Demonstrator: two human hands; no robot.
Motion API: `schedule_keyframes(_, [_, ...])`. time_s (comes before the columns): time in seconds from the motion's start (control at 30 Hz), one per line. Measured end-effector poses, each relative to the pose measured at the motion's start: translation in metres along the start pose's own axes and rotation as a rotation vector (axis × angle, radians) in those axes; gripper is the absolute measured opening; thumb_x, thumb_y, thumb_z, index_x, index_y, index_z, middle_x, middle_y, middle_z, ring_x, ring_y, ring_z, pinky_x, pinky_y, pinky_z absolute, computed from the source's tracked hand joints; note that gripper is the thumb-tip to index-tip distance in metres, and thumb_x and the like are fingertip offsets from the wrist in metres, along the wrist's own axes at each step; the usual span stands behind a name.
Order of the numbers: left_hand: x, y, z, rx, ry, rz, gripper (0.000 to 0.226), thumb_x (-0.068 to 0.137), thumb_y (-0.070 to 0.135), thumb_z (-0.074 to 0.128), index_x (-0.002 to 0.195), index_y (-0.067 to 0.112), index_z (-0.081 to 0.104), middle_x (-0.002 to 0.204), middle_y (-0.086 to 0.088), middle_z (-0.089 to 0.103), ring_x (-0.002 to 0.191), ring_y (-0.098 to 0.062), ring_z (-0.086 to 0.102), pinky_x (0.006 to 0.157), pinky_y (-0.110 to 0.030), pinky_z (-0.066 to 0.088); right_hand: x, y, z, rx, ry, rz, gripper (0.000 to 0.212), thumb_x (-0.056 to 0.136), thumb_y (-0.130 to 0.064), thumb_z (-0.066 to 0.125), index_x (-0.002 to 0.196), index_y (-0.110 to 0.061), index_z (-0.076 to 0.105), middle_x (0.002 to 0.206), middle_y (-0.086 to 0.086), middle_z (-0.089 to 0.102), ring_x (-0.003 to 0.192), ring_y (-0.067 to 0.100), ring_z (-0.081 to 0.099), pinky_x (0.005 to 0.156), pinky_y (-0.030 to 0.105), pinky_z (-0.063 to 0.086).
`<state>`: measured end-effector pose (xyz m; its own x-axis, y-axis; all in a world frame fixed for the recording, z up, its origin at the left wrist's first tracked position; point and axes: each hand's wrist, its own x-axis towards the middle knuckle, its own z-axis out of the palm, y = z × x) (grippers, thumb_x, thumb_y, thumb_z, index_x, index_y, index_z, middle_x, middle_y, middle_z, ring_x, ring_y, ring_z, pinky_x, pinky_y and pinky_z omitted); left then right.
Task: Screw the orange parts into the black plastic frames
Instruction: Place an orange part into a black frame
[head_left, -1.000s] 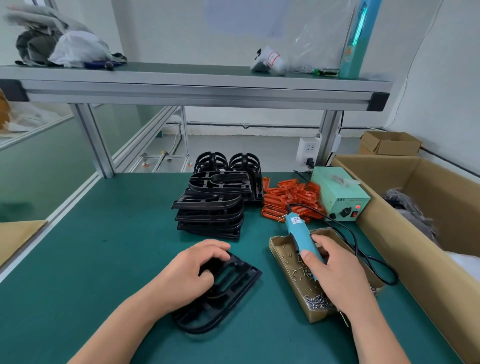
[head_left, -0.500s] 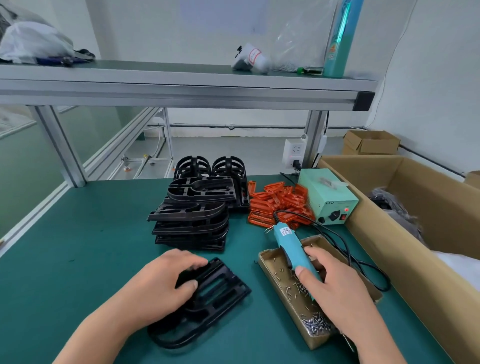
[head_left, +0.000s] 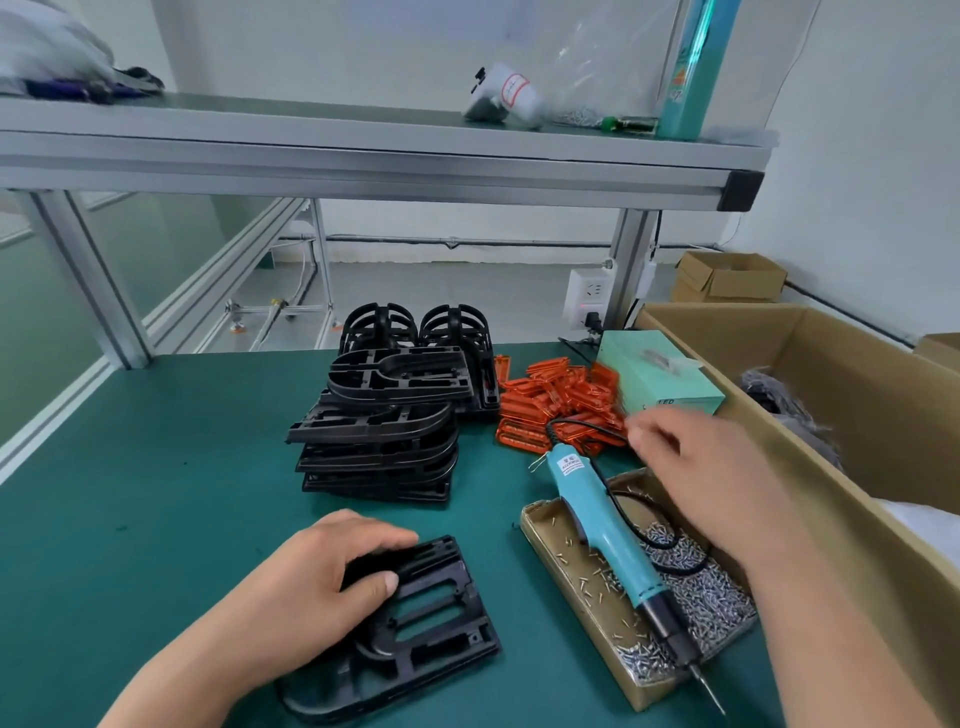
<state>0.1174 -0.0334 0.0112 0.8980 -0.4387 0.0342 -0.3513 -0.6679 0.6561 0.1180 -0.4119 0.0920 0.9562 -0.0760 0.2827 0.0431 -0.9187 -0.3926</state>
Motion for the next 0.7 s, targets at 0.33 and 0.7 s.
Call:
schedule_keyframes(0.33, [-0.002, 0.008, -0.002, -0.097, 0.014, -0.065, 0.03, 0.099, 0.035, 0.067, 0.123, 0.052, 0.069, 0.118, 0.032, 0.062, 0.114, 0.009, 0.06, 0.1, -0.02, 0.046, 0.127, 0.008, 0.036, -0.375, -0.518, -0.255, 0.045, 0.102, -0.019, 0.07, 0.144, -0.033, 0.065, 0.147, -0.004, 0.063, 0.129, 0.022, 0.059, 0.108, 0.037, 0.045])
schedule_keyframes(0.7, [-0.004, 0.006, -0.002, -0.127, 0.0, -0.061, 0.031, 0.099, 0.034, 0.067, 0.122, 0.054, 0.068, 0.119, 0.029, 0.063, 0.114, 0.007, 0.062, 0.103, -0.024, 0.047, 0.121, 0.014, 0.051, -0.492, -0.447, -0.451, 0.031, 0.096, -0.03, 0.071, 0.127, -0.026, 0.074, 0.111, -0.006, 0.071, 0.099, 0.016, 0.062, 0.088, 0.042, 0.056])
